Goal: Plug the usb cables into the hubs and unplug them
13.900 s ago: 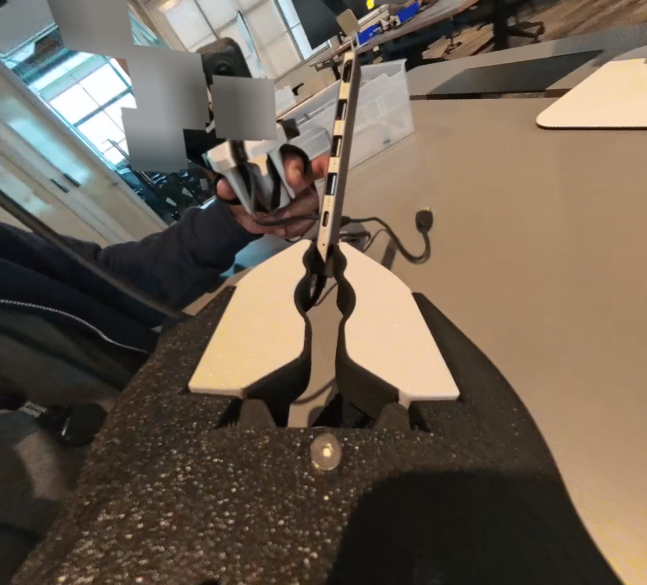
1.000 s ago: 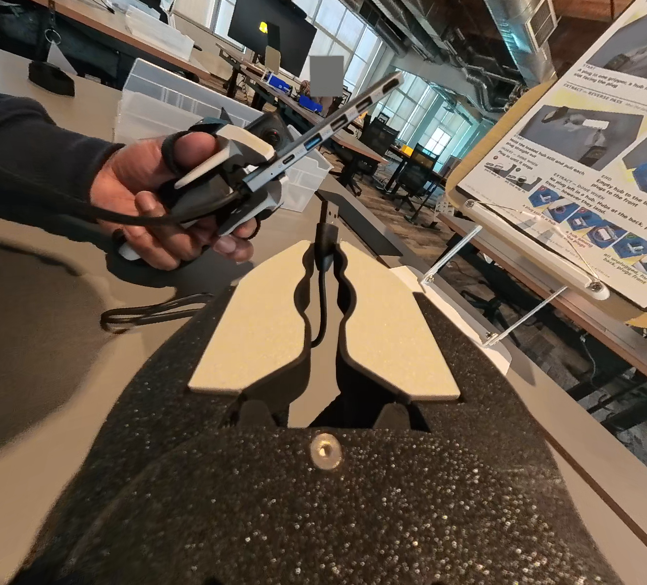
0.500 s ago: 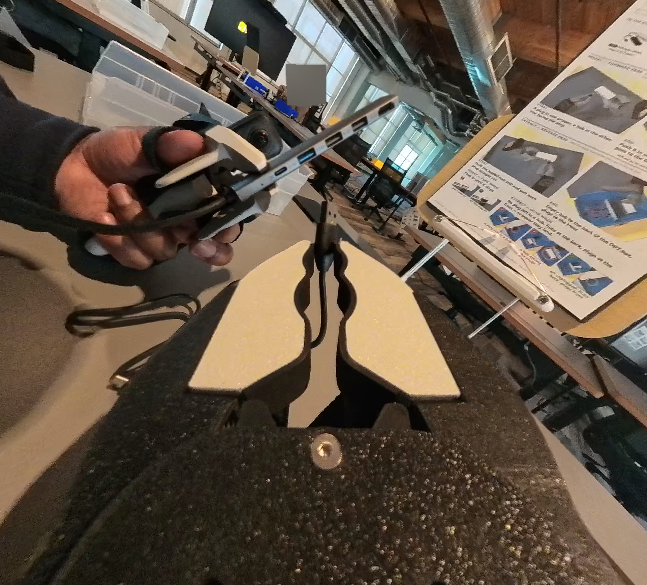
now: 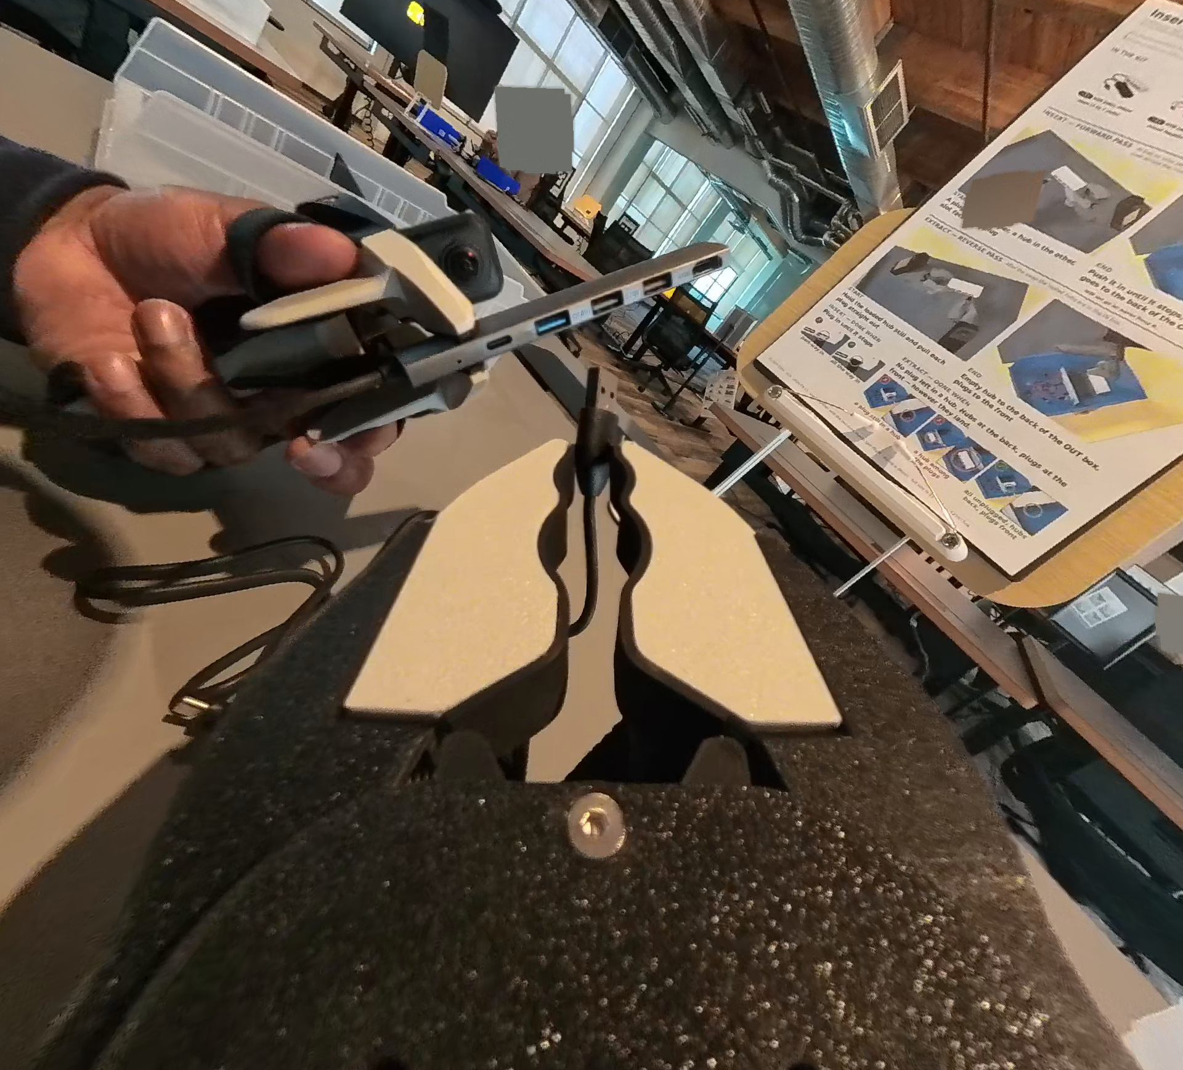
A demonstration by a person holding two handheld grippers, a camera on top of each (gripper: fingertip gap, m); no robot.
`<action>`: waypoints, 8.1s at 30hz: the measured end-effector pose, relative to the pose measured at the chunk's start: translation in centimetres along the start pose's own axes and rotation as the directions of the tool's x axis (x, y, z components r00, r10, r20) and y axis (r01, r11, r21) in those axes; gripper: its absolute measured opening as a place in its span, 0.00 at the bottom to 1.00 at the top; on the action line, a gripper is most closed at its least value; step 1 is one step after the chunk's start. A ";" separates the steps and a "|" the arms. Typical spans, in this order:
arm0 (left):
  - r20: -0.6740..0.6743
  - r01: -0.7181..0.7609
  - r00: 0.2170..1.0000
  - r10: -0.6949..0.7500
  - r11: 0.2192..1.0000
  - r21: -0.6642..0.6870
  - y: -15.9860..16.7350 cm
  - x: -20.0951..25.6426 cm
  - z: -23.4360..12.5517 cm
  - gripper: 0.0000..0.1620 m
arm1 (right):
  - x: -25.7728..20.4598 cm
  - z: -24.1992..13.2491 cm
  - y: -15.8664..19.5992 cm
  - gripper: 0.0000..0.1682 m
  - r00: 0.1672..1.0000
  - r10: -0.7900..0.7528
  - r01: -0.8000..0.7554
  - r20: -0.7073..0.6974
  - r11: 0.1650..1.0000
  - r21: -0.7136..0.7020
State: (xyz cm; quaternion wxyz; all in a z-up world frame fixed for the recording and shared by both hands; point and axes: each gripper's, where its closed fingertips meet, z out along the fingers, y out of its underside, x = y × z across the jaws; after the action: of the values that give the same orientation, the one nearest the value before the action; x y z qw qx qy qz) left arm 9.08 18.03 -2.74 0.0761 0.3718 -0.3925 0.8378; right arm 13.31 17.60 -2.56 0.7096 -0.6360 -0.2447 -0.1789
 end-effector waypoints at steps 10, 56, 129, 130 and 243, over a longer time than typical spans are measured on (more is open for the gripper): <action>-0.130 0.075 0.989 -0.070 0.997 0.035 0.1 1.2 0.7 0.06 | 0.1 -0.2 -0.4 0.06 0.999 -0.030 0.030 -0.023 1.000 0.008; 0.148 -0.307 0.887 0.437 0.799 -0.518 3.6 0.0 -2.4 0.06 | -4.2 -2.1 -2.3 0.06 -0.046 0.843 -0.782 0.536 0.303 -0.544; 0.442 0.087 0.877 0.186 0.845 -0.527 6.5 -5.2 -3.8 0.06 | -8.6 -1.8 6.5 0.06 -0.080 0.990 -0.599 0.118 0.047 -0.799; 0.445 0.087 0.876 0.188 0.845 -0.527 6.5 -5.3 -3.8 0.06 | -8.7 -1.9 6.4 0.06 -0.074 0.989 -0.595 0.128 0.059 -0.802; 0.446 -0.034 0.817 0.367 0.801 -0.597 5.7 -4.6 -3.7 0.09 | -8.4 -0.5 4.1 0.07 0.227 0.939 -0.695 0.258 0.341 -0.633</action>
State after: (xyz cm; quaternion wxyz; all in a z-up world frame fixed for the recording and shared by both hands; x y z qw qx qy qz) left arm 7.90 17.50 -10.88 -0.0245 0.5074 -0.6655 0.5470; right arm 8.89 17.17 -10.76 0.4331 -0.8093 -0.0275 0.3959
